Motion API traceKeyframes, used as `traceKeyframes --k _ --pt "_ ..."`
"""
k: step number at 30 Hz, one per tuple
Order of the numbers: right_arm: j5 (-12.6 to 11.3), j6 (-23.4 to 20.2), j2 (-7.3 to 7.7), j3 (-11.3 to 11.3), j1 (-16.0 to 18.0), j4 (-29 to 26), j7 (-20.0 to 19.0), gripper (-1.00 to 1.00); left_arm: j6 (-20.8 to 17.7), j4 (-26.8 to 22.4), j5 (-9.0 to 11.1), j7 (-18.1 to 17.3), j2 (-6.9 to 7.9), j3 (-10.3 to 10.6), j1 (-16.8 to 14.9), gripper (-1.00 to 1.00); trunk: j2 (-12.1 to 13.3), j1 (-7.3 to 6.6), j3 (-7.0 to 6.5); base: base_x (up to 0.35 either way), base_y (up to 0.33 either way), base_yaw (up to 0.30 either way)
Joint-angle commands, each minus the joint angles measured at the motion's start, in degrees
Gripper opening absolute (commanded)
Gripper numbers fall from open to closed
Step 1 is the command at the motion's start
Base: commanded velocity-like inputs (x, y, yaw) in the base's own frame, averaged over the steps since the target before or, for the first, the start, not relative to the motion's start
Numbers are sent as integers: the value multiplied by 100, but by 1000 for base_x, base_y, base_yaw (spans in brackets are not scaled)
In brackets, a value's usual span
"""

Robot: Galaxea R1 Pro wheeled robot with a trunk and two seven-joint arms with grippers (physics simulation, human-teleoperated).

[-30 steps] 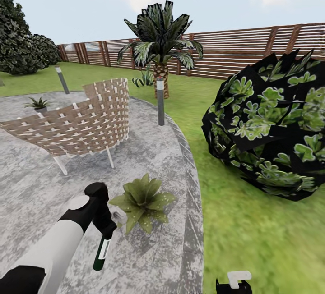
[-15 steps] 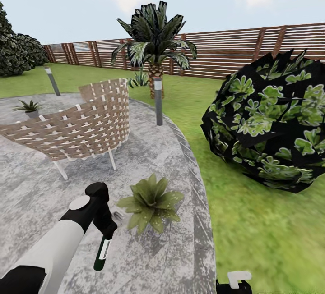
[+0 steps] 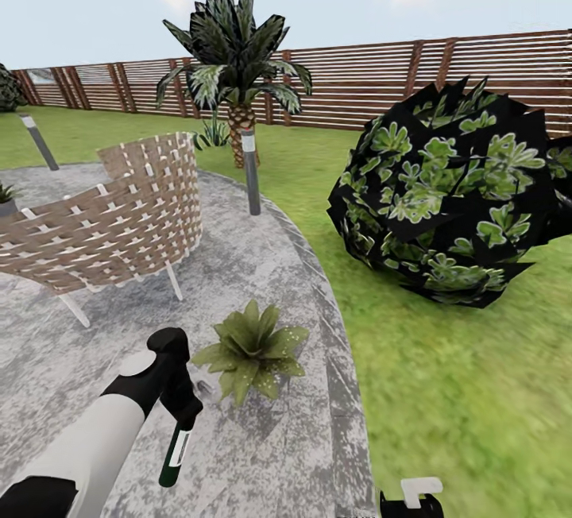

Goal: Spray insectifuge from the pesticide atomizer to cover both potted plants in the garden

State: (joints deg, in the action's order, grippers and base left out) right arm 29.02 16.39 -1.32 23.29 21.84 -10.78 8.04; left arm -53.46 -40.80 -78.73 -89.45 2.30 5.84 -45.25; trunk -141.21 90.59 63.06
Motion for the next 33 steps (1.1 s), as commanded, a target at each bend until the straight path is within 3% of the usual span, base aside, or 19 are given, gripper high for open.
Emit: traceKeyframes --k 1,5,9,15,19,33 --pt "60 19 -4 39 5 6 22 100 -60 -17 -43 -55 17 11 12 -100 -2 -2 5 -1 1 -111" --pt "66 26 -1 37 5 6 22 100 -67 -80 -44 -7 11 -7 23 -100 -2 -2 5 0 0 -31" --pt "68 26 0 36 5 6 22 100 -98 -93 0 367 15 -12 21 -100 -2 -2 5 0 0 -3" --pt "69 22 47 36 5 6 22 100 -102 -99 8 403 30 -31 25 -100 -2 -2 5 0 2 0" --pt "65 22 50 36 5 6 22 100 -104 -103 8 404 9 -304 25 -100 -2 -2 5 0 209 -31" --pt "61 22 52 40 5 6 22 100 -97 -49 15 401 -40 -385 25 -100 -2 -2 5 0 275 -264"
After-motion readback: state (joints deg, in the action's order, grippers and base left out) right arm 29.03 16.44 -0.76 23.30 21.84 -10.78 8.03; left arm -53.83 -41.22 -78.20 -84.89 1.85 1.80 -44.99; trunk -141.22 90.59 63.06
